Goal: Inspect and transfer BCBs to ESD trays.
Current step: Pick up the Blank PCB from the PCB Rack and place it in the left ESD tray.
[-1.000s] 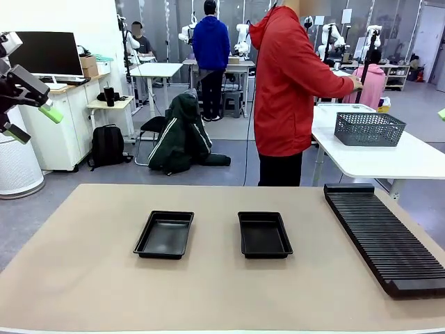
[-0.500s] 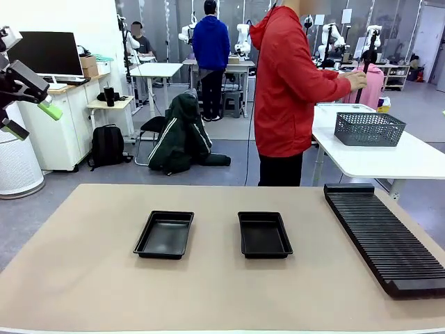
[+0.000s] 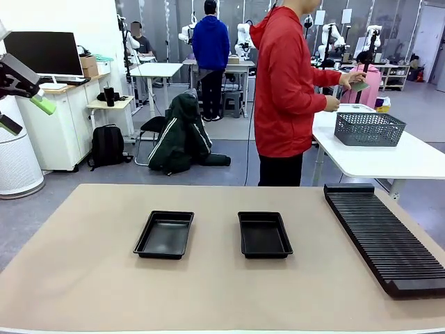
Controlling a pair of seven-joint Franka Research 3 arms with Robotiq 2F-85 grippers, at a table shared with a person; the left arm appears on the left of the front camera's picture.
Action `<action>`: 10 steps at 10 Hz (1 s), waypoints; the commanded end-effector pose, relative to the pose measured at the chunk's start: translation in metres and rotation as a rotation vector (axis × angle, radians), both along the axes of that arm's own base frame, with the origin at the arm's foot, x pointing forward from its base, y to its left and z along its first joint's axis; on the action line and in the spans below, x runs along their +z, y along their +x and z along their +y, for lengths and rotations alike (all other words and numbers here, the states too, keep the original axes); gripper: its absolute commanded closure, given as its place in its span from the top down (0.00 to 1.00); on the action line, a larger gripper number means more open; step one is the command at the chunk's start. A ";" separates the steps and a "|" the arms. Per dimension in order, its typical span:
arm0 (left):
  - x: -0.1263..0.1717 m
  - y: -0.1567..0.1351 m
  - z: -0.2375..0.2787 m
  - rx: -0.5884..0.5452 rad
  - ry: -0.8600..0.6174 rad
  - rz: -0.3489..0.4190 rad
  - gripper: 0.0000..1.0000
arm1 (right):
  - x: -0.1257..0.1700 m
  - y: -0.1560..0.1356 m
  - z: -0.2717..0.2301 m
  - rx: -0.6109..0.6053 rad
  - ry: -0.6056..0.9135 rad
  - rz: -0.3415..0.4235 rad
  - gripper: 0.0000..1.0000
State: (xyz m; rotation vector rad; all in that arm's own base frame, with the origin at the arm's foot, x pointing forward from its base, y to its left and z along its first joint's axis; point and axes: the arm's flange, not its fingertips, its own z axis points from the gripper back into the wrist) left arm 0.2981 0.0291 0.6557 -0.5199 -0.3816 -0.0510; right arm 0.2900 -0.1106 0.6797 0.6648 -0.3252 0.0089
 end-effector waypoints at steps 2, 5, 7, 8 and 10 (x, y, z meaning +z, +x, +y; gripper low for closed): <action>-0.006 -0.002 0.003 0.015 -0.043 -0.033 1.00 | 0.011 0.008 0.000 0.035 0.011 -0.040 0.94; 0.001 0.001 0.002 0.019 -0.045 -0.073 1.00 | 0.019 0.017 -0.007 0.025 0.015 -0.052 0.94; 0.004 0.001 0.003 0.022 -0.043 -0.078 1.00 | 0.021 0.018 -0.010 0.024 0.012 -0.047 0.94; 0.004 -0.001 0.003 0.027 -0.045 -0.077 1.00 | 0.022 0.018 -0.012 0.023 0.009 -0.042 0.94; 0.008 -0.004 0.004 0.041 -0.027 -0.065 1.00 | 0.021 0.019 -0.015 0.015 0.009 -0.036 0.94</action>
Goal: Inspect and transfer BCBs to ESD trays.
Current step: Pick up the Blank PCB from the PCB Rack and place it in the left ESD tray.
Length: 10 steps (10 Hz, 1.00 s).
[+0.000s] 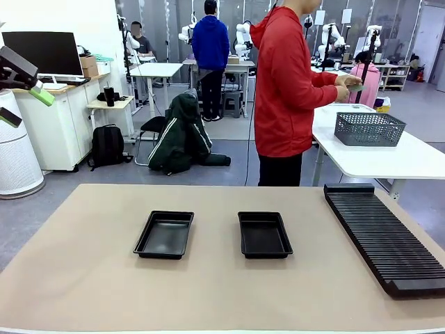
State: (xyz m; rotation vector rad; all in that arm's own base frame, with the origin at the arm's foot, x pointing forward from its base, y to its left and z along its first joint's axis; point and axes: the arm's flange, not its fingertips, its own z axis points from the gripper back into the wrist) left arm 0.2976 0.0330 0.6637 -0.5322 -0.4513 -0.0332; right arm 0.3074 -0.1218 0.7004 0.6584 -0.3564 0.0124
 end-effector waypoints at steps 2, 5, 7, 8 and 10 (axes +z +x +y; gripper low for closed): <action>-0.001 -0.005 0.002 0.012 0.000 0.003 1.00 | 0.001 0.003 -0.005 0.021 0.015 0.000 0.94; 0.001 -0.005 0.004 0.047 0.030 0.031 1.00 | -0.002 0.007 -0.010 0.008 0.013 0.020 0.94; 0.008 -0.009 0.003 0.090 0.041 0.043 1.00 | -0.004 0.012 -0.014 0.015 0.012 0.018 0.94; 0.010 -0.010 0.003 0.116 0.040 0.049 1.00 | -0.005 0.008 -0.005 -0.008 0.004 0.018 0.94; 0.015 -0.011 0.005 0.131 0.045 0.065 1.00 | -0.005 0.008 -0.005 -0.008 0.004 0.018 0.94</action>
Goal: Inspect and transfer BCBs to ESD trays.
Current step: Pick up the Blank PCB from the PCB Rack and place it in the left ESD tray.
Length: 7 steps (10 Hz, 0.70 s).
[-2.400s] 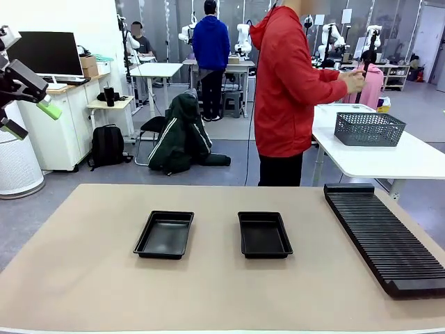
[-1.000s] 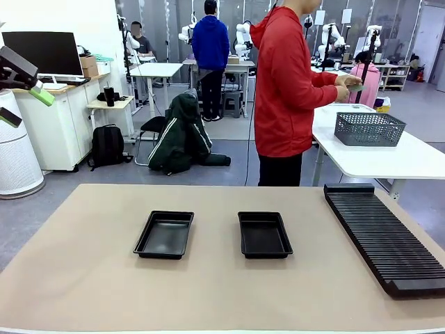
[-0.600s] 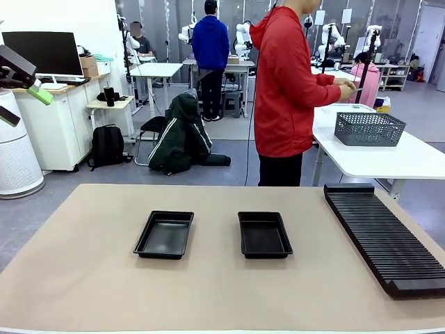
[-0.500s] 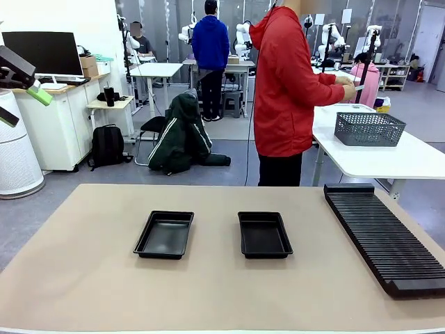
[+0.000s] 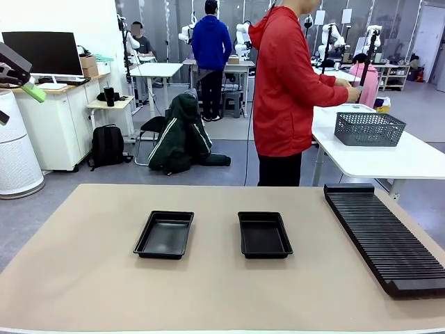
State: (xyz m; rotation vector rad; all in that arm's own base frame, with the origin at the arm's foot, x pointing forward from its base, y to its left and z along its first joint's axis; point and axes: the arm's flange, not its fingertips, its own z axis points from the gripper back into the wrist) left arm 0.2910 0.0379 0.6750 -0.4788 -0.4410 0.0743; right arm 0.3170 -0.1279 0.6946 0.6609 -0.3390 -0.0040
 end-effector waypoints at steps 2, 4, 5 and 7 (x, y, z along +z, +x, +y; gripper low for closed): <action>0.009 -0.003 -0.002 0.052 0.016 0.073 1.00 | 0.001 -0.002 0.001 0.001 0.000 -0.003 0.94; 0.013 0.000 -0.006 0.091 0.047 0.147 1.00 | 0.001 -0.002 0.001 0.001 0.000 -0.003 0.94; 0.017 0.000 -0.010 0.100 0.079 0.148 1.00 | 0.001 -0.002 0.001 0.001 0.000 -0.003 0.94; 0.023 -0.001 -0.020 0.102 0.141 0.148 1.00 | 0.001 -0.002 0.001 0.001 0.000 -0.003 0.94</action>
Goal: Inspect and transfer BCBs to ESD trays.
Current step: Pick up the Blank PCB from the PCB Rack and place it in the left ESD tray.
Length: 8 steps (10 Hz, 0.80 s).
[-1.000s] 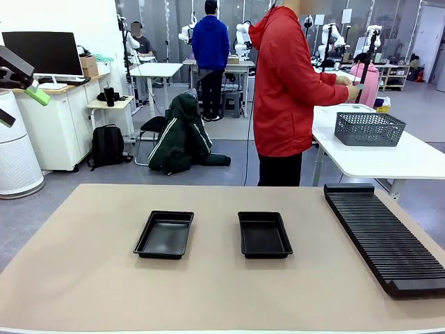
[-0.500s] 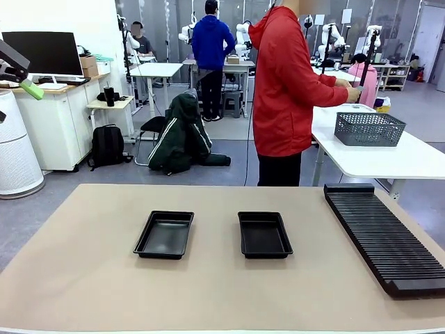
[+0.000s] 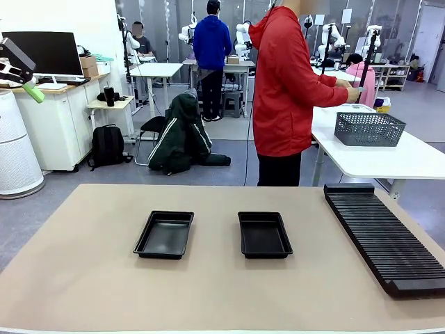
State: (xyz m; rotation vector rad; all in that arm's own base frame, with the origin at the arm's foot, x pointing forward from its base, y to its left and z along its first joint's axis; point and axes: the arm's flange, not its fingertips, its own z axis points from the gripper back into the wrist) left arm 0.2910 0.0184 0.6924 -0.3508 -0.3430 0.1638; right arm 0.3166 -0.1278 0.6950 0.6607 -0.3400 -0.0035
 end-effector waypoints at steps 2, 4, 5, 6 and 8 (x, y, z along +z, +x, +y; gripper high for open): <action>0.008 0.000 -0.004 0.017 0.055 0.023 1.00 | 0.000 -0.001 0.001 0.001 0.000 -0.002 0.94; 0.006 0.000 -0.006 -0.004 0.037 -0.002 1.00 | 0.000 -0.001 0.001 0.001 0.000 -0.002 0.94; 0.006 0.000 -0.006 -0.004 0.037 -0.002 1.00 | 0.000 -0.001 0.001 0.001 0.000 -0.002 0.94; 0.006 0.000 -0.006 -0.004 0.037 -0.002 1.00 | 0.000 -0.001 0.001 0.001 0.000 -0.002 0.94; 0.006 0.000 -0.006 -0.004 0.037 -0.002 1.00 | 0.000 -0.001 0.001 0.001 0.000 -0.002 0.94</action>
